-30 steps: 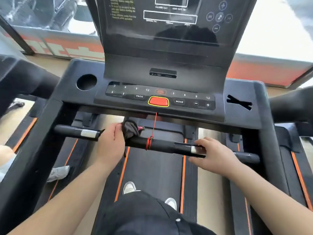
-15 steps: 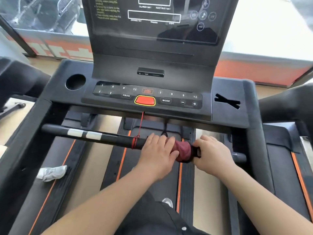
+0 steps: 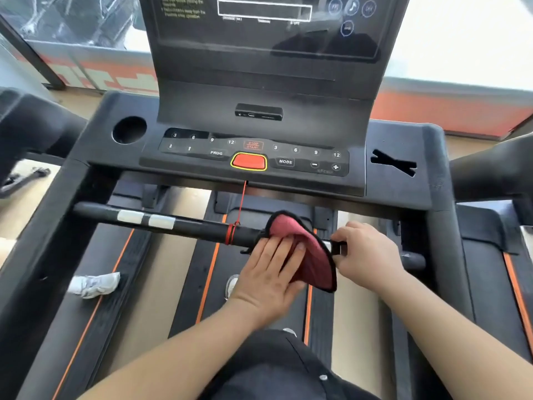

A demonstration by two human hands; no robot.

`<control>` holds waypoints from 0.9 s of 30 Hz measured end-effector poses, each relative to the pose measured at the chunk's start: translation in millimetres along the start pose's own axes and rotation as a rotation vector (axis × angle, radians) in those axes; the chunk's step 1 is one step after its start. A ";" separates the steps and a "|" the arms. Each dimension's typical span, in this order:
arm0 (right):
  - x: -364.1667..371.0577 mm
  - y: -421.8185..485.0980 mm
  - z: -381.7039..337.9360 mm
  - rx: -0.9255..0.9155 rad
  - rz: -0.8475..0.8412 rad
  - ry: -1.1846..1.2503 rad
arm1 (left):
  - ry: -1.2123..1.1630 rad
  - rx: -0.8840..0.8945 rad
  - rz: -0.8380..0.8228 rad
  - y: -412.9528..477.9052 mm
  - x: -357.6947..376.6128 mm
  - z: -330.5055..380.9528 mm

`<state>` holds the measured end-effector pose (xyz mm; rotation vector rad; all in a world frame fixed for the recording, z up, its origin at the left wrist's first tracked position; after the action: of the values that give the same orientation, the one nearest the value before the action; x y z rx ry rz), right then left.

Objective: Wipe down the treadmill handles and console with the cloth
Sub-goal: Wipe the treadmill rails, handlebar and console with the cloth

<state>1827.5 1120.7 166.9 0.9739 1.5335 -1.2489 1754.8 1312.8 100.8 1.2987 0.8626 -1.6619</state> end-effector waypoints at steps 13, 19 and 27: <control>-2.4 1.6 -0.4 0.032 -0.043 0.007 | 0.031 -0.263 -0.078 50.2 -34.9 6.3; -2.5 1.6 -0.9 0.019 -0.035 0.002 | 0.101 -0.046 -0.088 37.1 -24.3 -17.9; -0.2 1.6 -0.6 0.030 -0.045 0.016 | -0.051 -0.052 -0.068 62.6 -49.0 -52.6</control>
<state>1829.0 1121.6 166.8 0.9758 1.5606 -1.3020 1838.3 1343.4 135.1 1.1982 0.9222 -1.7072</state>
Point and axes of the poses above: each hand's wrist, its own y-axis towards the middle knuckle, its own x-axis out of the palm, z = x × y, the point moved 4 cm from there along y, towards the middle knuckle, and after that the axes turned 6 degrees about -y, right-handed, at the moved point
